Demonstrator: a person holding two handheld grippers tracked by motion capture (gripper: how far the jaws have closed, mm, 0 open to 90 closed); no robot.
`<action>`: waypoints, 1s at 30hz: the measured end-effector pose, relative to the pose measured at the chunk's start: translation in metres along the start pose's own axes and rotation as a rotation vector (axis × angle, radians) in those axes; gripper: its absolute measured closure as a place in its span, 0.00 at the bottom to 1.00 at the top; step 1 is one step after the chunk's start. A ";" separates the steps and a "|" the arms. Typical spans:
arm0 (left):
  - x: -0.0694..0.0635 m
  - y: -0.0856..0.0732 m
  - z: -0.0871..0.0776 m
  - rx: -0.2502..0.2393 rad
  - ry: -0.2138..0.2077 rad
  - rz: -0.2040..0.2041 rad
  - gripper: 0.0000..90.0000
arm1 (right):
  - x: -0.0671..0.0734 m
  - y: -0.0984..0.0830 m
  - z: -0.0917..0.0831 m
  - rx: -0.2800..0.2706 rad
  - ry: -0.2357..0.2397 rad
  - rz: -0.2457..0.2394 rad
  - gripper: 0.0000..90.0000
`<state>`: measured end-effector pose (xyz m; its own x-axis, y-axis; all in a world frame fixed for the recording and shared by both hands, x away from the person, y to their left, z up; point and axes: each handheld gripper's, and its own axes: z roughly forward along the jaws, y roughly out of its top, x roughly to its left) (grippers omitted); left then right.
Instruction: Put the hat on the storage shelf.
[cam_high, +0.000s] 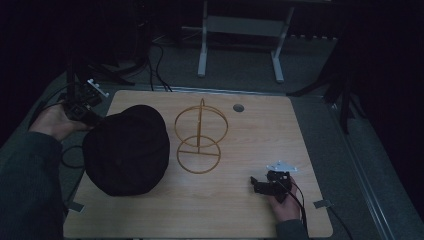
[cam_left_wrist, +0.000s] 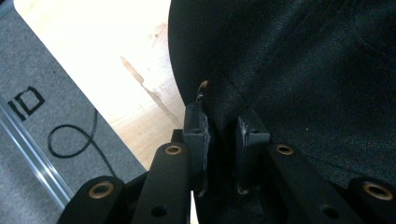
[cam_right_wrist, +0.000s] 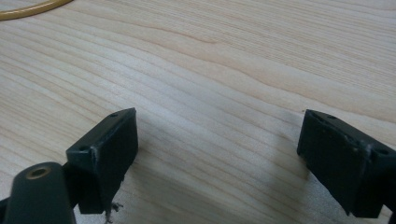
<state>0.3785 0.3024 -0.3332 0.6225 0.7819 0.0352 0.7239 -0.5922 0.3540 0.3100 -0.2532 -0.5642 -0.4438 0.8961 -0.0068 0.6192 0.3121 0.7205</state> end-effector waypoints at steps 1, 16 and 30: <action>0.001 0.000 -0.002 -0.007 -0.001 0.000 0.86 | 0.000 0.000 0.000 0.000 0.000 0.000 0.14; -0.001 0.016 -0.024 -0.004 0.019 0.019 0.86 | 0.000 0.000 0.000 -0.001 0.000 -0.002 0.14; -0.002 0.030 -0.037 -0.010 0.016 0.035 0.86 | 0.000 0.000 0.000 -0.002 0.000 -0.001 0.14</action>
<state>0.3879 0.2902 -0.2880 0.6428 0.7634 0.0626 0.6982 -0.6176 0.3619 0.3101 -0.2532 -0.5643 -0.4444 0.8958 -0.0078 0.6175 0.3126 0.7217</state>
